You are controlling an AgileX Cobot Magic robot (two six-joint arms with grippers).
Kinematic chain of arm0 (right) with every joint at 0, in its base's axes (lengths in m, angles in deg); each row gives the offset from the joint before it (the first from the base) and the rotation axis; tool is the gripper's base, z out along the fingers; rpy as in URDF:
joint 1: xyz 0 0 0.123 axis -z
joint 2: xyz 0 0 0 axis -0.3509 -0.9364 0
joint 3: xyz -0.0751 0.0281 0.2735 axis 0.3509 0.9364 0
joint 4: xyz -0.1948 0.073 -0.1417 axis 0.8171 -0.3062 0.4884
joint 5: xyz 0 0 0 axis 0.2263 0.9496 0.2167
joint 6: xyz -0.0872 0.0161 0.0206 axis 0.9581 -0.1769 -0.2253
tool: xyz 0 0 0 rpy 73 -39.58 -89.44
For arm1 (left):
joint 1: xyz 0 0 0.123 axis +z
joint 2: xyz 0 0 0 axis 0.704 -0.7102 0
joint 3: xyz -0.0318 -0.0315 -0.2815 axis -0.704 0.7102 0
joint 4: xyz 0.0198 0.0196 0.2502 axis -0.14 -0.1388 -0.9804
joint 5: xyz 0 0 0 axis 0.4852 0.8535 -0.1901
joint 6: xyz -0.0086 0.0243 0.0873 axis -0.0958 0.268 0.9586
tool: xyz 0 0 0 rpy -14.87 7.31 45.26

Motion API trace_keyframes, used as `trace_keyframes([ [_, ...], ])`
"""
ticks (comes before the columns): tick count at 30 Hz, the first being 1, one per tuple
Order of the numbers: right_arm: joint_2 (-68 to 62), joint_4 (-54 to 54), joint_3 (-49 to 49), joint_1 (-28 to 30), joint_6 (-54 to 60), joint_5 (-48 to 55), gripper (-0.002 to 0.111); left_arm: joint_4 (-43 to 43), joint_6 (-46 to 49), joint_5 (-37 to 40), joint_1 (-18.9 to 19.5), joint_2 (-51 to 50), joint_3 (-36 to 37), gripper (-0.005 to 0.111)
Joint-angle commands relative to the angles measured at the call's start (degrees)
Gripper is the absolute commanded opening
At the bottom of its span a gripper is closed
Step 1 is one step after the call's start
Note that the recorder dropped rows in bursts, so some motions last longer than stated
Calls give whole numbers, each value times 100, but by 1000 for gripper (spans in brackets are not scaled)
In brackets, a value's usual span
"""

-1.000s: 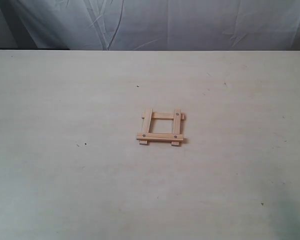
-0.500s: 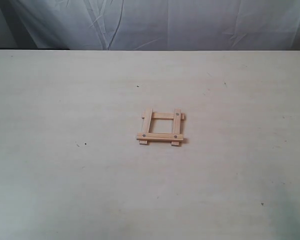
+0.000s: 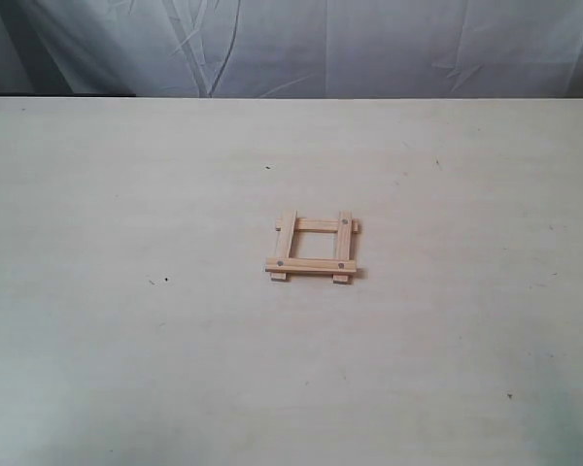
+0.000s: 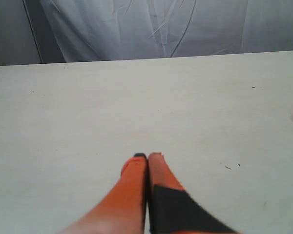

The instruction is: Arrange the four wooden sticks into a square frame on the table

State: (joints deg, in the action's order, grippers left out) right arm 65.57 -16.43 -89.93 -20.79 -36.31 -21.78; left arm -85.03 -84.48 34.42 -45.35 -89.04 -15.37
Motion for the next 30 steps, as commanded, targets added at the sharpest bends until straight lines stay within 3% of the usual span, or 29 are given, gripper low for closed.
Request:
trace_keyframes([
  [1,31,-18,5,25,0,-66,0,-36,-25,-88,15,30,26,0],
  [9,31,-18,5,25,0,-66,0,514,45,-155,15,30,26,0],
  [15,31,-7,5,25,0,-82,0,1069,985,-155,15,30,26,0],
  [30,31,4,5,25,0,-82,0,1073,1049,-155,15,30,26,0],
])
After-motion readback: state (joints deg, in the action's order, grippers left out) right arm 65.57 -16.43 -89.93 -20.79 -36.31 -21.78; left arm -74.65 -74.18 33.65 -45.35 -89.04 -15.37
